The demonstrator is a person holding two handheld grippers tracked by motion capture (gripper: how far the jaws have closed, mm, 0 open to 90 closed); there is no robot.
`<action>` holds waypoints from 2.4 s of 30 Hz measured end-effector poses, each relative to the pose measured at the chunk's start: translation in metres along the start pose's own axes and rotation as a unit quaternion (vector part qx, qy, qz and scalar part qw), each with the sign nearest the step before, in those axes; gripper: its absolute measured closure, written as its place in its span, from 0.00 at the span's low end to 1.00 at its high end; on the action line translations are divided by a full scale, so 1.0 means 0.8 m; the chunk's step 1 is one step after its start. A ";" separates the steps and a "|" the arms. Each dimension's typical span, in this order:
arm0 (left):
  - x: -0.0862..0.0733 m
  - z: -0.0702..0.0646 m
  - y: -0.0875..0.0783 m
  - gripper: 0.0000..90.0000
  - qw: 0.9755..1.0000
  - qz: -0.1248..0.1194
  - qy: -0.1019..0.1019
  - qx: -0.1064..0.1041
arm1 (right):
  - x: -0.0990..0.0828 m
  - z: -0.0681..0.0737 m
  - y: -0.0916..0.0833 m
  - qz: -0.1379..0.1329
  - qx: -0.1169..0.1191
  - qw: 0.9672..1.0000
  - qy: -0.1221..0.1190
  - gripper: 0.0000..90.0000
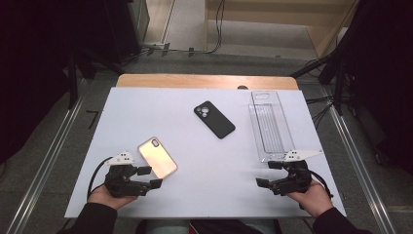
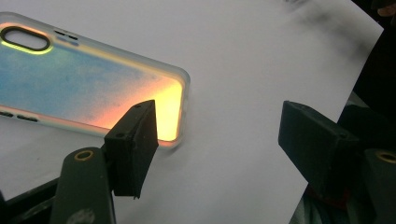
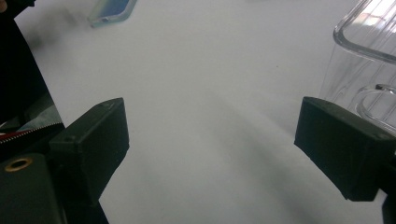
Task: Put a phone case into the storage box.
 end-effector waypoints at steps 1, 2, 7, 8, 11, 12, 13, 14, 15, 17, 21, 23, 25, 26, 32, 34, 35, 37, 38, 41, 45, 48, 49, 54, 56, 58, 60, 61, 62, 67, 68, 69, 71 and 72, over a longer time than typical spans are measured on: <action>0.000 0.000 0.000 0.32 1.000 0.000 0.000 0.000 | 0.000 0.000 0.000 0.000 -0.001 1.000 -0.001 0.09; 0.000 0.000 0.000 0.32 1.000 -0.002 0.001 0.002 | 0.000 0.000 0.000 0.000 -0.001 1.000 -0.001 0.09; 0.001 0.002 -0.006 0.30 1.000 -0.007 -0.001 0.016 | -0.001 0.001 -0.001 0.000 -0.003 1.000 -0.003 0.09; 0.001 0.004 -0.007 0.30 1.000 -0.009 -0.004 0.021 | -0.001 0.001 -0.001 0.000 -0.003 1.000 -0.003 0.09; 0.000 0.009 -0.015 0.30 0.999 -0.019 -0.014 0.039 | -0.001 0.000 -0.001 0.001 -0.004 1.000 -0.002 0.09; 0.000 0.009 -0.015 0.30 0.999 -0.019 -0.014 0.039 | -0.001 0.000 -0.001 0.001 -0.004 1.000 -0.002 0.09; 0.000 0.011 -0.017 0.30 0.999 -0.020 -0.015 0.044 | -0.001 0.001 -0.001 0.001 -0.005 1.000 -0.003 0.09; 0.000 0.013 -0.019 0.28 0.998 -0.025 -0.020 0.050 | -0.001 0.001 -0.001 0.001 -0.005 1.000 -0.003 0.09; 0.000 0.013 -0.019 0.26 0.998 -0.025 -0.020 0.050 | -0.001 0.001 -0.001 0.001 -0.005 1.000 -0.003 0.09; 0.000 0.014 -0.019 0.25 0.998 -0.024 -0.024 0.055 | -0.001 0.001 -0.001 0.001 -0.006 1.000 -0.003 0.09; 0.001 0.018 -0.024 0.25 0.997 -0.029 -0.025 0.067 | -0.001 0.000 -0.001 0.001 -0.006 1.000 -0.001 0.09; 0.002 0.022 -0.027 0.25 0.996 -0.031 -0.031 0.071 | -0.001 0.000 -0.001 0.001 -0.006 1.000 -0.001 0.09; 0.002 0.027 -0.031 0.27 0.995 -0.026 -0.041 0.083 | -0.001 0.001 -0.001 0.002 -0.006 1.000 -0.002 0.09; 0.003 0.029 -0.032 0.31 0.995 -0.023 -0.050 0.087 | -0.001 0.001 -0.001 0.002 -0.006 1.000 -0.002 0.09; 0.009 0.040 -0.041 0.80 0.990 -0.015 -0.080 0.112 | -0.001 0.001 -0.001 0.001 -0.006 1.000 -0.006 0.09; 0.011 0.046 -0.040 0.95 0.988 -0.008 -0.086 0.126 | -0.001 0.001 -0.001 0.002 -0.006 1.000 -0.007 0.09; 0.012 0.049 -0.039 1.00 0.988 -0.009 -0.086 0.125 | -0.001 0.002 -0.001 0.002 -0.006 1.000 -0.006 0.09; 0.015 0.054 -0.039 1.00 0.988 -0.012 -0.090 0.123 | -0.001 0.002 -0.002 0.002 -0.006 1.000 -0.005 0.09; 0.015 0.054 -0.039 1.00 0.988 -0.012 -0.090 0.123 | -0.001 0.002 -0.002 0.002 -0.006 1.000 -0.005 0.09; 0.018 0.068 -0.035 1.00 0.987 -0.021 -0.101 0.125 | -0.001 0.001 -0.002 0.001 -0.007 1.000 -0.006 0.09; 0.017 0.077 -0.029 1.00 0.986 -0.010 -0.104 0.131 | -0.001 0.001 -0.002 0.002 -0.008 1.000 -0.007 0.09; 0.015 0.085 -0.020 1.00 0.986 -0.001 -0.106 0.130 | -0.001 0.002 -0.002 0.002 -0.007 1.000 -0.008 0.09; 0.015 0.088 -0.017 1.00 0.985 0.004 -0.111 0.132 | -0.001 0.002 -0.001 0.002 -0.007 1.000 -0.008 0.09; 0.015 0.098 -0.004 1.00 0.983 0.023 -0.120 0.141 | -0.001 0.002 -0.003 0.001 -0.007 1.000 -0.006 0.09; 0.017 0.100 0.003 1.00 0.982 0.028 -0.120 0.143 | -0.001 0.002 -0.002 0.001 -0.006 1.000 -0.006 0.09; 0.023 0.103 0.009 1.00 0.982 0.025 -0.115 0.147 | -0.001 0.002 -0.002 0.001 -0.006 1.000 -0.007 0.09; 0.026 0.105 0.013 1.00 0.982 0.023 -0.117 0.148 | -0.001 0.002 -0.002 0.001 -0.005 1.000 -0.008 0.09; 0.026 0.105 0.013 1.00 0.982 0.023 -0.117 0.148 | -0.002 0.003 -0.002 0.002 -0.005 1.000 -0.007 0.09; 0.028 0.106 0.015 1.00 0.982 0.021 -0.116 0.149 | -0.002 0.003 -0.002 0.002 -0.005 1.000 -0.007 0.09; 0.038 0.110 0.026 1.00 0.982 0.022 -0.109 0.156 | -0.002 0.002 -0.003 0.002 -0.006 1.000 -0.007 0.09; 0.040 0.111 0.028 1.00 0.982 0.022 -0.107 0.157 | -0.002 0.001 -0.003 0.002 -0.006 1.000 -0.007 0.09; 0.042 0.111 0.030 1.00 0.982 0.023 -0.104 0.157 | -0.003 0.001 -0.002 0.002 -0.006 1.000 -0.008 0.09; 0.045 0.111 0.034 1.00 0.982 0.026 -0.097 0.158 | -0.003 0.002 -0.002 0.003 -0.006 1.000 -0.007 0.09; 0.047 0.111 0.037 1.00 0.983 0.025 -0.095 0.156 | -0.003 0.002 -0.002 0.003 -0.007 1.000 -0.006 0.09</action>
Point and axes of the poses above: each handheld gripper's, and its own axes: y roughly forward along the jaws, x roughly out of its top, z roughly to its left, the point moved 1 cm from there along y, roughly forward along the jaws, and after that the axes turned 10 degrees about -x, right-handed, at the moved point
